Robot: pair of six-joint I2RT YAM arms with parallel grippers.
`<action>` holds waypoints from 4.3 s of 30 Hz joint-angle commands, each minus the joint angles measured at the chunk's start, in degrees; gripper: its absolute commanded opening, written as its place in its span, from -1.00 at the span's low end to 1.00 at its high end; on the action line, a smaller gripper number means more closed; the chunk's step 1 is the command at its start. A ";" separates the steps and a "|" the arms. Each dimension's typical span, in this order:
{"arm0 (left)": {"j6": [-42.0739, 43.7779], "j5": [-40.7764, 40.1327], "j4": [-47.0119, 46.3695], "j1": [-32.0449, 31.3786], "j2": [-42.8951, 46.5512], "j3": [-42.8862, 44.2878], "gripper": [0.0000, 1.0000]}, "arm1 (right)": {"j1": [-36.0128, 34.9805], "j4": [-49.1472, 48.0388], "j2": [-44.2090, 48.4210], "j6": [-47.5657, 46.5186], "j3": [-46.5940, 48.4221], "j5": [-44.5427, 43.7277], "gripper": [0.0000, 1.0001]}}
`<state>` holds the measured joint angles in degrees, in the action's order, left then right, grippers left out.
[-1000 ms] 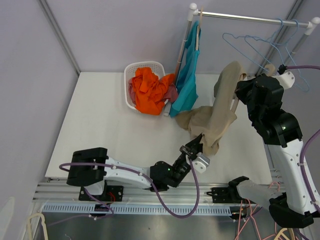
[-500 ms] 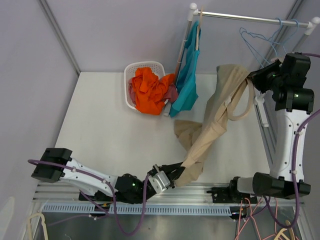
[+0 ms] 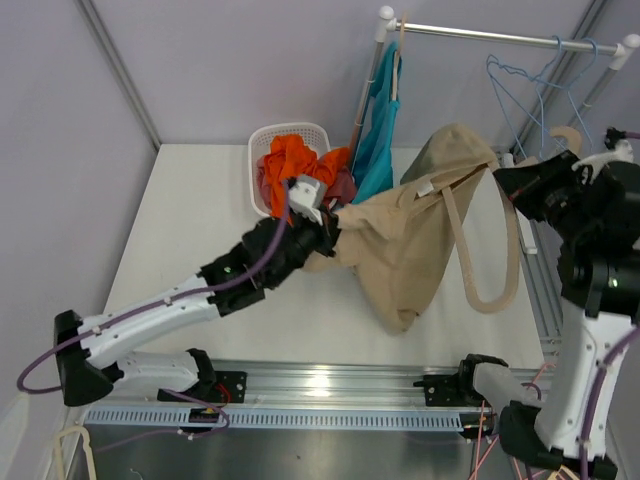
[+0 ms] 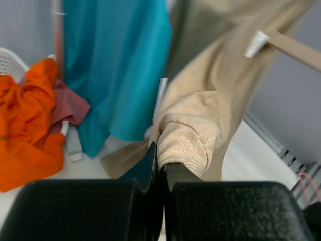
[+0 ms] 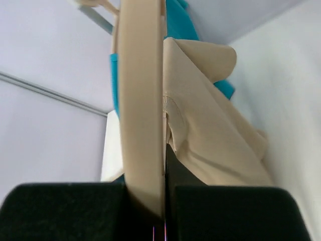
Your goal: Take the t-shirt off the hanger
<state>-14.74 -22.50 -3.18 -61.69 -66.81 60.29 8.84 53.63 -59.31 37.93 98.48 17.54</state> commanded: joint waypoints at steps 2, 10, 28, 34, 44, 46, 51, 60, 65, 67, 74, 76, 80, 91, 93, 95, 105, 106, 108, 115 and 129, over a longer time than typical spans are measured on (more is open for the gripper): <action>-7.85 7.11 18.01 7.79 5.97 9.75 -0.99 | -0.05 -2.47 6.22 -7.08 -0.82 -5.67 -1.00; -3.80 4.91 33.05 18.00 -2.17 32.60 -0.99 | 0.03 -0.18 3.41 -4.03 2.61 13.96 -1.00; -6.79 8.44 36.30 34.27 -13.25 46.10 -0.99 | -8.39 12.70 24.58 -9.62 -8.05 16.78 -1.00; -7.67 12.90 44.66 34.80 -19.24 61.94 -0.99 | -10.42 17.39 29.07 -12.62 -1.70 -1.44 -1.00; -6.71 16.80 51.87 31.98 -13.36 72.51 -0.99 | -10.77 4.40 29.60 -11.21 -14.25 -10.33 -1.00; -5.83 14.17 45.94 31.98 -11.43 69.27 -0.99 | -10.77 -0.77 29.08 -10.78 -16.38 -11.91 -1.00; -2.84 12.22 37.46 32.34 -11.41 69.13 -0.99 | -10.77 -10.89 24.51 -9.20 -18.94 -12.18 -1.00; 1.38 16.08 25.86 33.74 -19.04 77.42 -0.99 | -10.77 -17.59 13.88 -9.45 -13.67 -13.23 -1.00; 2.87 19.33 17.44 34.53 -22.58 79.89 -0.99 | -10.77 -21.54 9.49 -12.87 -11.90 -16.91 -1.00; 3.05 20.30 13.56 35.23 -24.67 80.42 -0.99 | -10.77 -24.79 8.08 -14.20 -11.64 -17.45 -1.00; 3.49 22.06 6.96 39.01 -30.84 84.46 -0.99 | -10.69 -26.91 -2.12 -16.40 -4.10 -19.12 -1.00; 3.49 22.06 6.43 40.94 -31.54 84.29 -0.99 | -10.69 -27.52 -4.66 -17.10 -3.21 -19.30 -1.00; -0.36 21.27 7.31 43.32 -32.16 75.70 -0.99 | -9.46 -29.10 -10.28 -18.16 -2.07 -18.16 -1.00; -23.83 30.41 9.41 40.51 -53.83 46.67 -0.99 | -4.98 -29.45 -36.65 -25.89 20.42 -9.03 -1.00; -25.50 31.98 13.27 39.55 -57.80 49.21 -0.99 | -2.78 -28.67 -41.90 -25.80 27.27 -6.14 -1.00; -28.93 36.01 16.45 39.63 -63.50 50.79 -0.99 | -1.20 -25.52 -46.14 -25.37 36.72 -4.54 -1.00; -27.72 41.93 17.76 40.42 -63.20 46.23 -0.99 | 3.55 -31.21 -53.28 -21.68 40.83 3.73 -1.00; -27.27 41.32 18.38 40.42 -62.40 46.32 -0.99 | 3.64 -31.30 -53.80 -21.41 41.00 3.73 -1.00; -26.13 40.52 19.35 40.16 -58.90 45.45 -0.99 | 3.64 -30.95 -54.33 -20.79 41.44 4.25 -1.00; -20.51 28.76 22.42 36.91 -45.11 42.81 -0.25 | 3.99 -29.81 -56.61 -19.74 42.41 6.10 -1.00; -15.41 10.99 26.39 32.34 -26.28 38.86 0.99 | 6.28 -28.32 -59.87 -14.81 44.09 14.37 -0.89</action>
<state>-32.32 -6.22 21.98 -28.86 -95.77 101.54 14.87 25.52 -119.77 22.15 140.18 29.63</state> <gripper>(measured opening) 0.994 0.058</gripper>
